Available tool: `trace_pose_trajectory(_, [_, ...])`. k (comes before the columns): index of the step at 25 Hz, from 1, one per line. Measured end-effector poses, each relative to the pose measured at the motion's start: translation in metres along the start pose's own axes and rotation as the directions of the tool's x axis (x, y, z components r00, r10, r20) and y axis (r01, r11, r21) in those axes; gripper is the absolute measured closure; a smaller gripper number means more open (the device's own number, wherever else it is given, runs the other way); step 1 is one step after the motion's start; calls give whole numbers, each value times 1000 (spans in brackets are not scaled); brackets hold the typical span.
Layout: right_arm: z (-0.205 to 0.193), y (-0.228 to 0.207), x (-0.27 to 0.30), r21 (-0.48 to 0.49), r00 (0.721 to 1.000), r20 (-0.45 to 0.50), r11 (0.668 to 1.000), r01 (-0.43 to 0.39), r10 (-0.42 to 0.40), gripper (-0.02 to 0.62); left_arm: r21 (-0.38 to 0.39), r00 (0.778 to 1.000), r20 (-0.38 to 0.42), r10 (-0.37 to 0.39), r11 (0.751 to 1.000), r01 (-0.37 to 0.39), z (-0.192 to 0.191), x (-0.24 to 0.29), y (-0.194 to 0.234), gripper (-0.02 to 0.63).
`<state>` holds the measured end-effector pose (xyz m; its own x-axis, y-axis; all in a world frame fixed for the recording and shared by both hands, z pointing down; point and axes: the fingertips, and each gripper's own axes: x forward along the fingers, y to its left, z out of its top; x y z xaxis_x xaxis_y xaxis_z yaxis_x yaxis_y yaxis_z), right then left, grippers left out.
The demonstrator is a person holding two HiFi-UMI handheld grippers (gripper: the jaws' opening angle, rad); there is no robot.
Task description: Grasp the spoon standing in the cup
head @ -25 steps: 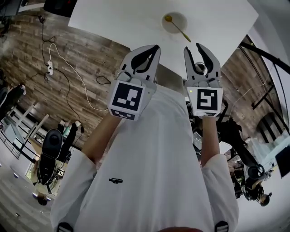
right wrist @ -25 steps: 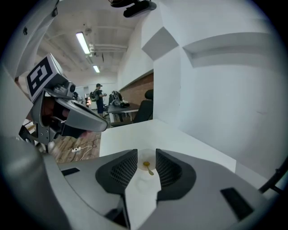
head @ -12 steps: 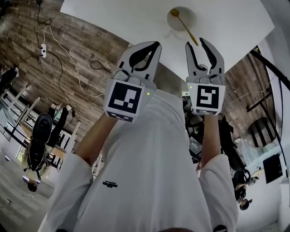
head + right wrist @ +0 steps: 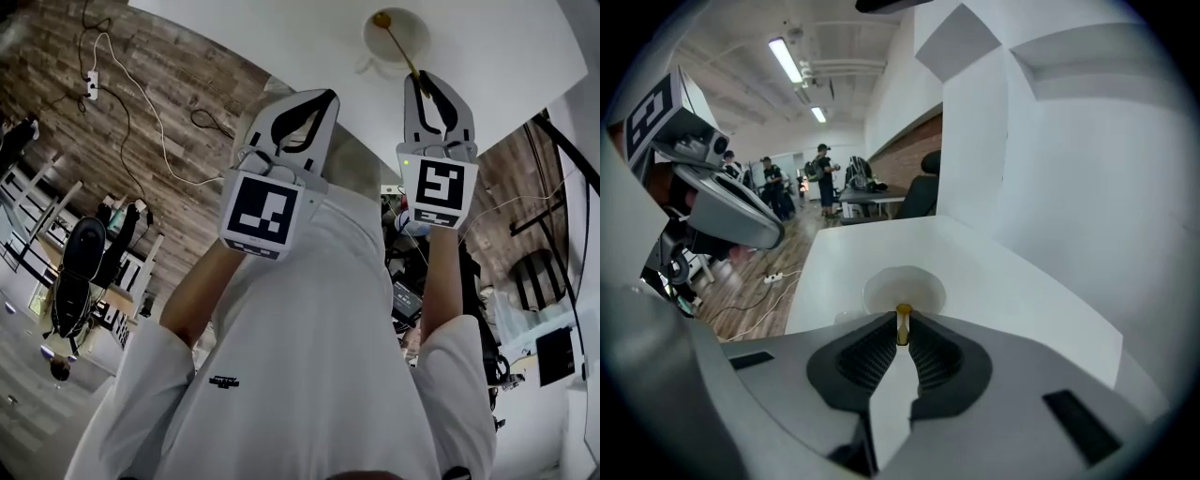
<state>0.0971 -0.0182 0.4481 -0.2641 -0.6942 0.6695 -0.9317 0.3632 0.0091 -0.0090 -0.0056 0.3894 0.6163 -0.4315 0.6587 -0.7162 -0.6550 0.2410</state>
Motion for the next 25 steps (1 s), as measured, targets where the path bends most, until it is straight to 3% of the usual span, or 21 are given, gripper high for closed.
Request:
trace_pose_trajectory(15, [25,-1,-31,71,996,84,997,24,-30,554,35,999,46,1,999,-3,17,-16,-2,592])
trace_pose_trajectory(25, [50,10,-79,27,993,107,999,43,-46,554,80,993,114,-9,997,0,42,-42,-17,592])
